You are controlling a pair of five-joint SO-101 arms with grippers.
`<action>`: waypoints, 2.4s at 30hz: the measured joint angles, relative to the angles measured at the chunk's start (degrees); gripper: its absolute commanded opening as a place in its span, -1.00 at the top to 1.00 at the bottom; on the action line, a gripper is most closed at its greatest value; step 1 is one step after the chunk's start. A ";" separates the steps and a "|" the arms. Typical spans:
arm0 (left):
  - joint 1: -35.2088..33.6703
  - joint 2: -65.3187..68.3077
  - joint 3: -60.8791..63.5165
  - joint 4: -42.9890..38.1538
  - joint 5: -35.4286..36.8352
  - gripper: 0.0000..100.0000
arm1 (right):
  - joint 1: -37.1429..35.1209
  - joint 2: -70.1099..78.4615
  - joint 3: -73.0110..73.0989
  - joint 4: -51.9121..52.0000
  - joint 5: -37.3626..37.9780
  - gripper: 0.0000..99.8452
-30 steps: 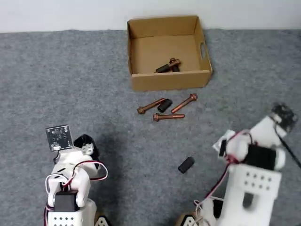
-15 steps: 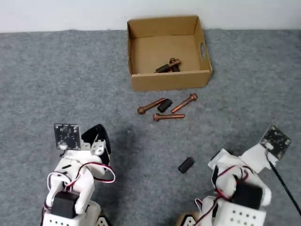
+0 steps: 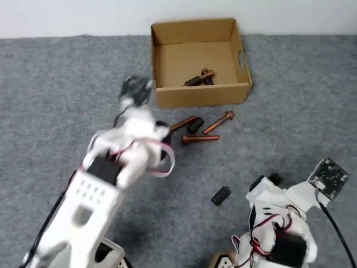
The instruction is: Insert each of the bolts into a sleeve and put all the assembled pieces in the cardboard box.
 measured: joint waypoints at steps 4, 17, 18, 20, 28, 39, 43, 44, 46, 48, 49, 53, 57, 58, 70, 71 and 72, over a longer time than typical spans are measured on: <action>1.76 13.54 -12.13 0.00 -6.07 0.99 | -0.88 -0.97 0.09 -0.09 0.00 0.98; 2.73 42.11 -36.04 0.00 -24.09 0.99 | -0.79 -1.14 0.09 -0.18 0.00 0.98; 2.81 44.13 -37.63 0.09 -25.23 0.99 | -0.79 -1.14 0.09 -0.18 0.00 0.98; 2.81 48.26 -41.23 0.97 -27.52 0.93 | -0.79 -1.14 0.09 -0.18 0.00 0.98; 3.34 66.29 -61.36 11.52 -31.91 0.71 | -0.79 -1.14 0.09 -0.18 0.00 0.98; 5.80 95.30 -100.75 24.88 -32.00 0.70 | -0.79 -1.14 0.09 -0.18 0.00 0.98; 7.12 103.21 -111.74 26.64 -32.00 0.70 | -0.79 -1.14 0.09 -0.18 0.00 0.98; 7.30 104.53 -113.32 26.73 -32.00 0.70 | -0.79 -1.14 0.09 -0.18 0.00 0.98; 7.30 106.46 -115.08 26.90 -32.00 0.70 | -0.79 -1.14 0.09 -0.18 0.00 0.98; 7.30 107.16 -115.78 26.90 -32.09 0.71 | -0.79 -1.14 0.09 -0.18 0.00 0.98; 7.30 107.25 -115.96 26.90 -32.18 0.71 | -0.79 -1.14 0.09 -0.18 0.00 0.98; 7.30 107.25 -115.96 26.90 -32.18 0.71 | -0.79 -1.14 0.09 -0.18 0.00 0.98; 7.30 107.25 -115.96 26.90 -32.18 0.71 | -0.79 -1.14 0.09 -0.18 0.00 0.98; 7.30 107.25 -115.96 26.90 -32.18 0.71 | -0.79 -1.14 0.09 -0.18 0.00 0.98; 5.98 107.25 -115.96 32.70 -33.23 0.71 | -0.79 -1.14 0.09 -0.18 0.00 0.98; 5.80 107.25 -115.96 33.23 -33.23 0.71 | -0.79 -1.14 0.09 -0.18 0.00 0.98; 5.54 107.25 -115.96 33.67 -33.23 0.71 | -0.79 -1.14 0.09 -0.18 0.00 0.98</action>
